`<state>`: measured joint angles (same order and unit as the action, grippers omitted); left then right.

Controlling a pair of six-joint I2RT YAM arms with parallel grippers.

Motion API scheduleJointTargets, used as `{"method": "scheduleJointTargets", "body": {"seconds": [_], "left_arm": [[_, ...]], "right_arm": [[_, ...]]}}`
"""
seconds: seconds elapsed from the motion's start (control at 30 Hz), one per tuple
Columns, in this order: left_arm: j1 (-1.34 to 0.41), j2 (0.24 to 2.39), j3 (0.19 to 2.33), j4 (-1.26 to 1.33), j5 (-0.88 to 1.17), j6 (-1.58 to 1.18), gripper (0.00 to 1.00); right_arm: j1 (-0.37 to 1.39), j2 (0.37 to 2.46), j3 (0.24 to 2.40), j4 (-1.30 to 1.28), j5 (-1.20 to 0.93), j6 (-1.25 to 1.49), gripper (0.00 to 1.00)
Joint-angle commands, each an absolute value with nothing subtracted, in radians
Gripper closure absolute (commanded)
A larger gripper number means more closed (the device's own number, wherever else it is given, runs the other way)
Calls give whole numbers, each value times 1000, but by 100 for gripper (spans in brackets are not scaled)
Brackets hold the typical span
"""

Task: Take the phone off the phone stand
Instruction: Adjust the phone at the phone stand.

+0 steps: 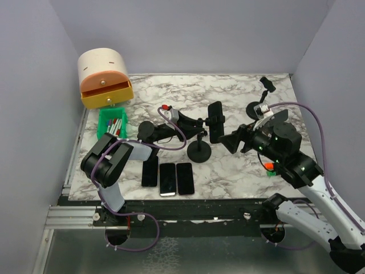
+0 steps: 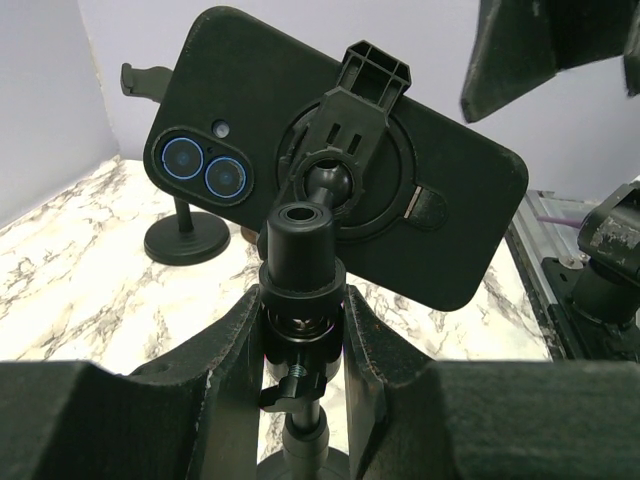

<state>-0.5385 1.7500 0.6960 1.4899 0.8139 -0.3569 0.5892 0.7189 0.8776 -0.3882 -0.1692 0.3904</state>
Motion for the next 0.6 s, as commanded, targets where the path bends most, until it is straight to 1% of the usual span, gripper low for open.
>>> {"method": "scheduleJointTargets", "body": {"seconds": [0.0, 0.1, 0.27, 0.33, 0.43, 0.5, 0.57], "left_arm": [[-544, 1717, 696, 1548, 848, -387, 100], [-546, 1718, 698, 1528, 850, -382, 100], [-546, 1724, 699, 1521, 851, -376, 100], [-546, 1726, 700, 1521, 852, -376, 100], [-548, 1728, 700, 1515, 847, -374, 100], [-548, 1732, 703, 1509, 844, -376, 100], [-548, 1738, 707, 1499, 837, -377, 100]], "right_arm": [[591, 789, 865, -292, -158, 350, 27], [590, 817, 840, -219, -183, 330, 32], [591, 890, 856, -240, -127, 287, 46], [590, 907, 859, -244, -107, 268, 54], [591, 928, 861, -237, -89, 242, 69], [605, 935, 861, -229, -59, 217, 82], [640, 934, 856, -217, 19, 178, 98]]}}
